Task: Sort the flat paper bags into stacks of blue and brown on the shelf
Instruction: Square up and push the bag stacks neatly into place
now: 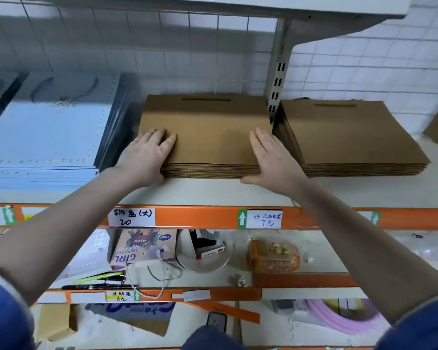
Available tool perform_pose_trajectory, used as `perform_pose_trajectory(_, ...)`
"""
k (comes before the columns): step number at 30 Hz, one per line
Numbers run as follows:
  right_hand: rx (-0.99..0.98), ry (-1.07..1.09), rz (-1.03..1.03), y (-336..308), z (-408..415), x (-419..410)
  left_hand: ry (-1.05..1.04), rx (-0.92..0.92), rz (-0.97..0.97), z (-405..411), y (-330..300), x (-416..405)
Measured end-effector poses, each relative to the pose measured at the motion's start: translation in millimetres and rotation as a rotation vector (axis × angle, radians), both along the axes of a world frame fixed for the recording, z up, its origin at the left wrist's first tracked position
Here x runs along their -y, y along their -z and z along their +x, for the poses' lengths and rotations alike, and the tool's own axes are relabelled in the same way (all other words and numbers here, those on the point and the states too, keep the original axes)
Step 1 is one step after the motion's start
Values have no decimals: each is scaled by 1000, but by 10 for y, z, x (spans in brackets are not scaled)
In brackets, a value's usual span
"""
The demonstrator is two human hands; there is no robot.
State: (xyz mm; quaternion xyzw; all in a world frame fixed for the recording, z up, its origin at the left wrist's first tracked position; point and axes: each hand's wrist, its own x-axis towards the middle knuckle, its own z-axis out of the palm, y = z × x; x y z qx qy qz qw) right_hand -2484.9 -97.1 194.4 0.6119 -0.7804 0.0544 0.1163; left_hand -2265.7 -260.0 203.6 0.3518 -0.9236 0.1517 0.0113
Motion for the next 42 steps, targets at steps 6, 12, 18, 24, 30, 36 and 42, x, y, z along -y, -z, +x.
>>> perform_pose_trajectory(6,510,121,-112,119,-197,-281,27,-95,36,-323,27,-241)
perform_pose_trajectory(12,966,91,-132,272,-438,-334,39,-182,54,-651,106,-470)
perform_pose_trajectory(18,1021,32,-127,345,-378,-232,-2,-244,59,-750,175,-541)
perform_pose_trajectory(24,1035,-20,-99,350,-435,-179,-2,-228,55,-610,205,-423)
perform_pose_trajectory(30,1095,-25,-110,331,-451,-178,-83,-272,84,-347,194,-235)
perform_pose_trajectory(36,1147,-7,-165,295,-423,-112,-282,-433,122,-186,190,-130)
perform_pose_trajectory(42,1162,20,-209,307,-388,-42,-424,-505,151,-198,225,-141)
